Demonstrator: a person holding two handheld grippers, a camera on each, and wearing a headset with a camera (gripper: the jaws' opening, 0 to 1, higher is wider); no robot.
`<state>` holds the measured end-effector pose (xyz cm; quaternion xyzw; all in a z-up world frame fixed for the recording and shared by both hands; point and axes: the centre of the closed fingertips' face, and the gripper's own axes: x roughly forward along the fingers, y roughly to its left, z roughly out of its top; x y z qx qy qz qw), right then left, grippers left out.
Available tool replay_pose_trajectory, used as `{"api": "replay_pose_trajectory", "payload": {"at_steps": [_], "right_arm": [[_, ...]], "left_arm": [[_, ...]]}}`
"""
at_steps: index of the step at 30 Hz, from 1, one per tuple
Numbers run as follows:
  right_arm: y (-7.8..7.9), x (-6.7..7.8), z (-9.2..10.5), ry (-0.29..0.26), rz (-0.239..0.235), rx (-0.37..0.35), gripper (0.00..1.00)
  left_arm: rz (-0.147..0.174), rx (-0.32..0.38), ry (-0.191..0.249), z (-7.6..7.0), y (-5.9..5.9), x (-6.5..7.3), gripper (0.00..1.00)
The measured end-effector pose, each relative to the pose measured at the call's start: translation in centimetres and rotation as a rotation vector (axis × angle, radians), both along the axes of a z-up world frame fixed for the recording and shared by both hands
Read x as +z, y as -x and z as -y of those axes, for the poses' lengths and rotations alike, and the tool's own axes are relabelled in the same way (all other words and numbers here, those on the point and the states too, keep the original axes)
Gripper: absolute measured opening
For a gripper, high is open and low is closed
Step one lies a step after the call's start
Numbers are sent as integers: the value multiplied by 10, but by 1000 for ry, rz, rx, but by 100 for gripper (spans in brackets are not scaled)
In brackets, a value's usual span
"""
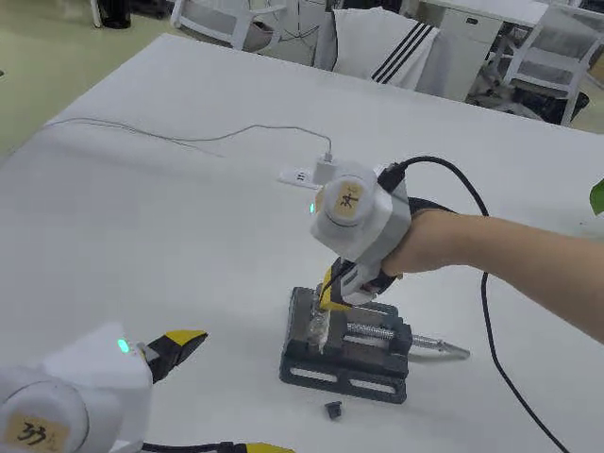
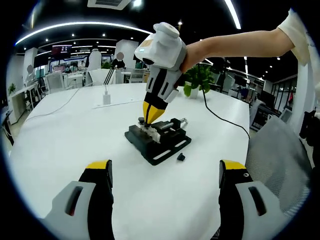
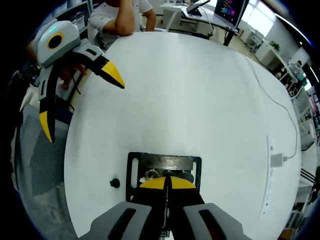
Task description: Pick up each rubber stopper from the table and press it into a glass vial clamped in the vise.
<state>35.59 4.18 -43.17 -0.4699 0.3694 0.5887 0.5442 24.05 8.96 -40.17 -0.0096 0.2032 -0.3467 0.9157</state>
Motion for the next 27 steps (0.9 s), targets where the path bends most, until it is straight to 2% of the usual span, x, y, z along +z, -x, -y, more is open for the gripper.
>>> {"api": "replay_pose_trajectory", "payload": {"at_steps": [11,13,15,18,20,22,27], "right_arm": [[0,0,-4,-51,13,-24,0],[1,1,-5,-76,-7,-78,0],[-1,2,-4,-95,-1,-77,0],[-2,5,-1,-124,-6,-112,16],[1,8,2,-147,-2,-120,18],[8,9,5,-168,-21,-140,22],[23,6,15,-197,-19,-148,42]], "left_arm": [[8,1,-8,-1,5,4,87],[8,1,-9,-1,6,4,87],[7,0,-9,-1,7,4,87],[5,-2,-10,-1,8,4,87],[3,-5,-13,-1,8,3,87],[0,-7,-13,-1,8,2,87],[0,-13,-18,-1,7,1,87]]}}
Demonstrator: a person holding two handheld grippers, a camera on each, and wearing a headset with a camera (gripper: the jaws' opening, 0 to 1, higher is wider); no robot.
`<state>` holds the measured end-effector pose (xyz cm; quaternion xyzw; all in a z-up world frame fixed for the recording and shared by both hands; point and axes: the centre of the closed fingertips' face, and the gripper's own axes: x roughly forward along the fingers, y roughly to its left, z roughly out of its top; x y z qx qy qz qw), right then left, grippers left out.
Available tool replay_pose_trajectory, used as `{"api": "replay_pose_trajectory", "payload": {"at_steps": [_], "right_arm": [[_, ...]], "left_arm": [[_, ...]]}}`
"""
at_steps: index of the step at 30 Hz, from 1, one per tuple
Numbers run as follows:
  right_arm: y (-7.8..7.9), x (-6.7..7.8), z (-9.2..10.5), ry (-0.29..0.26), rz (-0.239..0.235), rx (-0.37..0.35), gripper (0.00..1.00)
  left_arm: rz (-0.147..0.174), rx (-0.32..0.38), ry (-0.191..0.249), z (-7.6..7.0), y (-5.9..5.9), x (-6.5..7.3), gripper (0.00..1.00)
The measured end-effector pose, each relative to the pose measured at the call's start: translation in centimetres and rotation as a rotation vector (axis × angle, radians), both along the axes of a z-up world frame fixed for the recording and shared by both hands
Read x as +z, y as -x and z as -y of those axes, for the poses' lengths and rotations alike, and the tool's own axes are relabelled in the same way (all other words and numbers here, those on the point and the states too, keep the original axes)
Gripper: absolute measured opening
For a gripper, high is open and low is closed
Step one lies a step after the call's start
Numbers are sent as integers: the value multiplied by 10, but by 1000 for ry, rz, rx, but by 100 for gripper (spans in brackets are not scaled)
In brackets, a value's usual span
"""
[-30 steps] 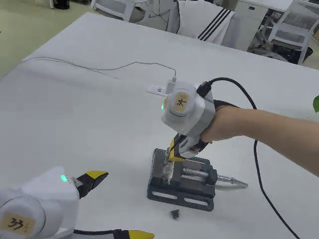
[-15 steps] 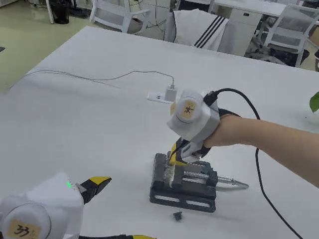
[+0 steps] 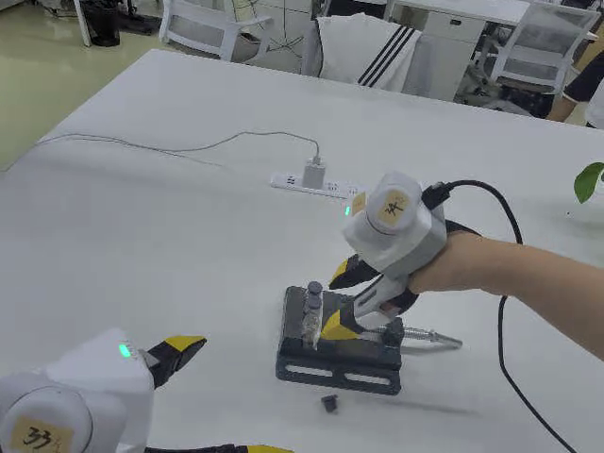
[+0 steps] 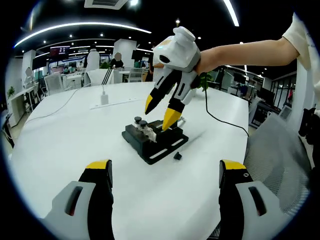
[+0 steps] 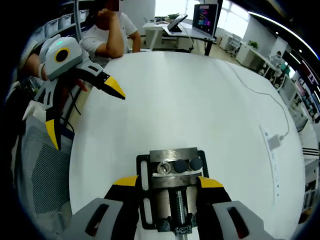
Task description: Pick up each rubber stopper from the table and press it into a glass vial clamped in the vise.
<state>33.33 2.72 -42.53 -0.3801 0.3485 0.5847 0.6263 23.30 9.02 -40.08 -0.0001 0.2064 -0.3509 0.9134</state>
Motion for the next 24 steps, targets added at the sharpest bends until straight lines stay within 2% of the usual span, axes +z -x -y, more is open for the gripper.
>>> {"api": "replay_pose_trajectory", "payload": {"at_steps": [2,9,15,22,24], "right_arm": [[3,1,0,-44,-8,-43,48],[12,-3,13,-63,-2,-78,75],[22,-8,22,-91,-28,-118,98],[32,-15,22,-102,-47,-143,97],[35,-16,22,-98,-51,-134,87]], "left_arm": [[0,-6,-6,0,-1,-1,87],[-2,-24,-21,-1,-3,-2,87],[-5,-31,-29,-2,-4,-3,87],[-7,-34,-36,-2,-3,-5,87],[-5,-34,-34,-2,-3,-4,87]]}}
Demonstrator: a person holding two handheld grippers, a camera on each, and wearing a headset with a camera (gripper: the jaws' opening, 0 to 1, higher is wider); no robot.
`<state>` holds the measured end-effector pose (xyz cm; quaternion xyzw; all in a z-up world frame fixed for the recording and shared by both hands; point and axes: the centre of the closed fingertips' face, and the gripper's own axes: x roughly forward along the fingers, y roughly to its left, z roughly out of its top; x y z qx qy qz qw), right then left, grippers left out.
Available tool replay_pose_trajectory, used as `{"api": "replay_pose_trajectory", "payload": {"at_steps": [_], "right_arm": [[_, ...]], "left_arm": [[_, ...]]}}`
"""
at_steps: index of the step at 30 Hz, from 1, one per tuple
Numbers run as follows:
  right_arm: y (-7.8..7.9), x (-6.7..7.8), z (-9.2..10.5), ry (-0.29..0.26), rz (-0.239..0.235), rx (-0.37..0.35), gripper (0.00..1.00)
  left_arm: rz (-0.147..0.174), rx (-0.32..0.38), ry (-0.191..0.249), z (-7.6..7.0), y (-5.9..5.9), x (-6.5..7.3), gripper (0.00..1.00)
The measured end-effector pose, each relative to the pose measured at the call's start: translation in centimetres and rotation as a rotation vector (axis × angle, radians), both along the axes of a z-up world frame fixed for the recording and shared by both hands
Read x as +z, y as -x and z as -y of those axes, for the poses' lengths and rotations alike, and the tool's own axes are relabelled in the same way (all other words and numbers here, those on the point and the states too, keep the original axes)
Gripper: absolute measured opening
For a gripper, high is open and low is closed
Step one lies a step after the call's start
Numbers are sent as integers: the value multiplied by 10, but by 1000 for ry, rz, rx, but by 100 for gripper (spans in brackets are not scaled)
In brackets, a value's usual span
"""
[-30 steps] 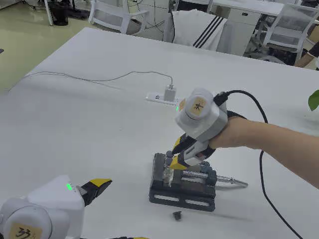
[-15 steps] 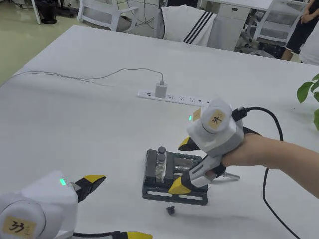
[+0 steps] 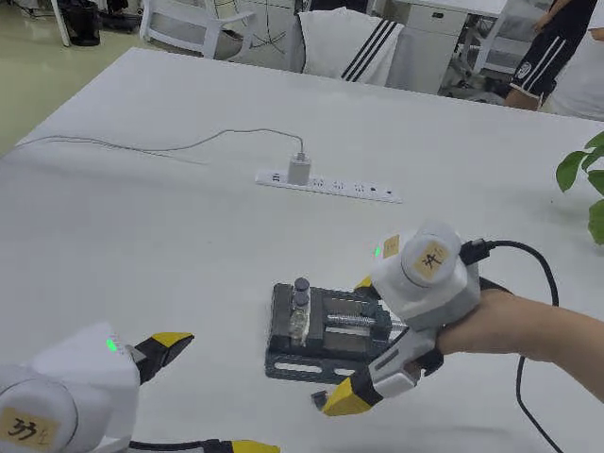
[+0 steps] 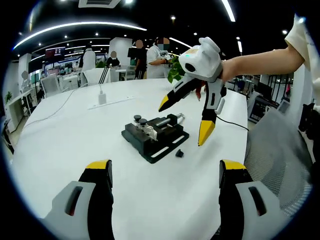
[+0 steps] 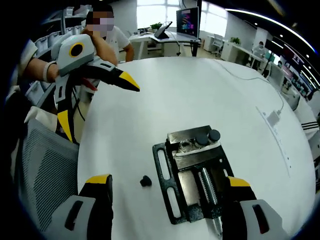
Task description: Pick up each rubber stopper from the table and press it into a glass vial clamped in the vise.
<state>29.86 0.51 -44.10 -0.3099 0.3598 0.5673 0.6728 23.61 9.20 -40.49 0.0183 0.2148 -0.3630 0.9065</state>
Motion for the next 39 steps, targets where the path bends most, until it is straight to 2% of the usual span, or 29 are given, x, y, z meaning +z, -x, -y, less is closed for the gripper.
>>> {"api": "replay_pose_trajectory", "payload": {"at_steps": [2,5,8,10,12,13,16,24,26,29,31,35,39], "right_arm": [[3,-2,0,15,2,17,79],[6,-2,-1,23,20,52,79],[8,0,-2,23,20,79,69],[9,0,-3,27,27,114,59],[11,-4,-3,44,34,154,51],[13,-7,-2,58,42,201,47],[18,-16,1,93,26,233,35],[24,-35,-3,126,50,374,12],[29,-39,-2,136,38,405,10],[30,-42,-3,146,54,433,7],[32,-42,-4,138,42,436,5],[30,-40,-3,146,48,437,2],[31,-37,-5,138,40,438,3]], "left_arm": [[1,2,4,0,0,0,87],[-1,4,4,0,0,-1,87],[-4,6,5,0,1,-2,87],[-6,7,7,0,1,-3,86],[-7,10,8,-1,2,-3,87],[-9,12,8,-1,2,-4,86],[-9,19,9,-2,2,-4,86],[-12,33,10,-5,3,-4,86],[-15,39,13,-6,3,-5,86],[-16,43,12,-7,5,-6,86],[-20,47,16,-7,6,-7,86],[-20,46,17,-5,7,-9,86],[-23,45,23,-2,8,-9,86]]}}
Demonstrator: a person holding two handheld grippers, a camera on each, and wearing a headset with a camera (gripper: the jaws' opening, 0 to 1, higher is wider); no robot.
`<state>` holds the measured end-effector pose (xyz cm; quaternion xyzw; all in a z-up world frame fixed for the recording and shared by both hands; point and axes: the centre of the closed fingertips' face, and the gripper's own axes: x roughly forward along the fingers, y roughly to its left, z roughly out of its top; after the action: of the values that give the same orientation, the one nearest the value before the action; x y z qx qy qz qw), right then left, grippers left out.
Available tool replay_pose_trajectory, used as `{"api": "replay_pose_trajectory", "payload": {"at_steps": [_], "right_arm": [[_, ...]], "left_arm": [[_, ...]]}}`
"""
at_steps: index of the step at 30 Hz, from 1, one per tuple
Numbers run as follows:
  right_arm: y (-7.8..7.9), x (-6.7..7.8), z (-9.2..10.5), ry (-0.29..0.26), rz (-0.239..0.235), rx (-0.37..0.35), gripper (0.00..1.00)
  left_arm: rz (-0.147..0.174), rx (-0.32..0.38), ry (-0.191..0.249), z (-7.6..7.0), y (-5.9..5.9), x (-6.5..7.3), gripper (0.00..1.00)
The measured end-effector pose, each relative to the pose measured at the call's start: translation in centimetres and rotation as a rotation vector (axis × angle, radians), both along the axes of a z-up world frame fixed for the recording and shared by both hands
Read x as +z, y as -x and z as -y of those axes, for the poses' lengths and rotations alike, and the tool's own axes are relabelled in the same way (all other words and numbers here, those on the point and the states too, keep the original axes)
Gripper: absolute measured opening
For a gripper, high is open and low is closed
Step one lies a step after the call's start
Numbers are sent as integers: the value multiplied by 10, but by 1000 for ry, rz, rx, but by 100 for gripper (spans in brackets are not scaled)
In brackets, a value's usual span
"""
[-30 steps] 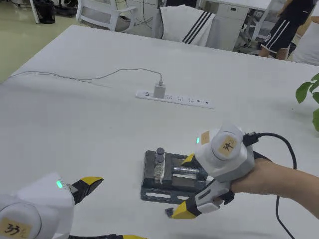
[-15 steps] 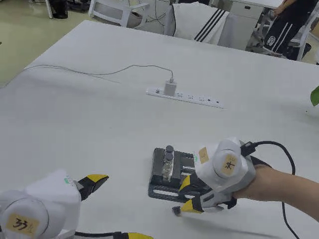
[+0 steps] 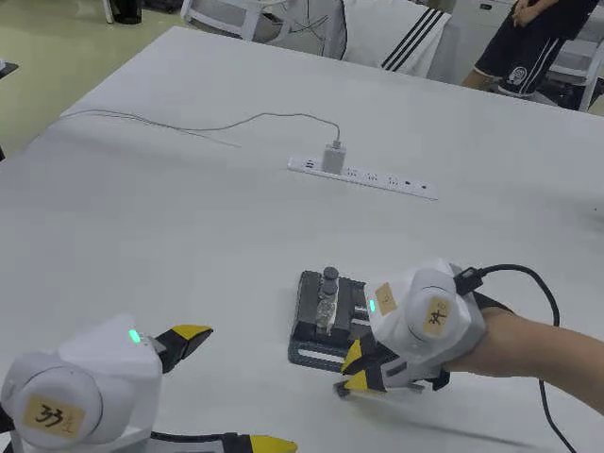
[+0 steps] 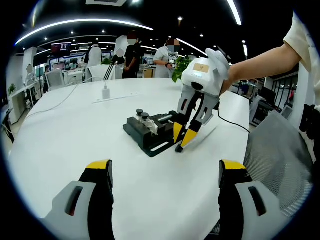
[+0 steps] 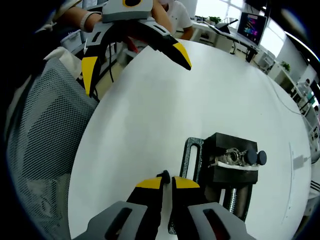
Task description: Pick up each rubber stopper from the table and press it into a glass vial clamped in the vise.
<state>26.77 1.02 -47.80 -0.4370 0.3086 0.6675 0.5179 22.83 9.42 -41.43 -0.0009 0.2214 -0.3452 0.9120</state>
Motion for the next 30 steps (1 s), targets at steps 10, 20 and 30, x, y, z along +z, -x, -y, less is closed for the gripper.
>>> {"api": "replay_pose_trajectory", "payload": {"at_steps": [10,20,30], "right_arm": [[2,-3,2,39,-17,36,0],[1,-3,4,35,-7,28,0],[0,-3,5,26,4,-20,0]], "left_arm": [[3,14,8,-2,-1,0,86],[1,25,9,-5,-1,1,85],[2,20,-1,-2,2,1,85]]}}
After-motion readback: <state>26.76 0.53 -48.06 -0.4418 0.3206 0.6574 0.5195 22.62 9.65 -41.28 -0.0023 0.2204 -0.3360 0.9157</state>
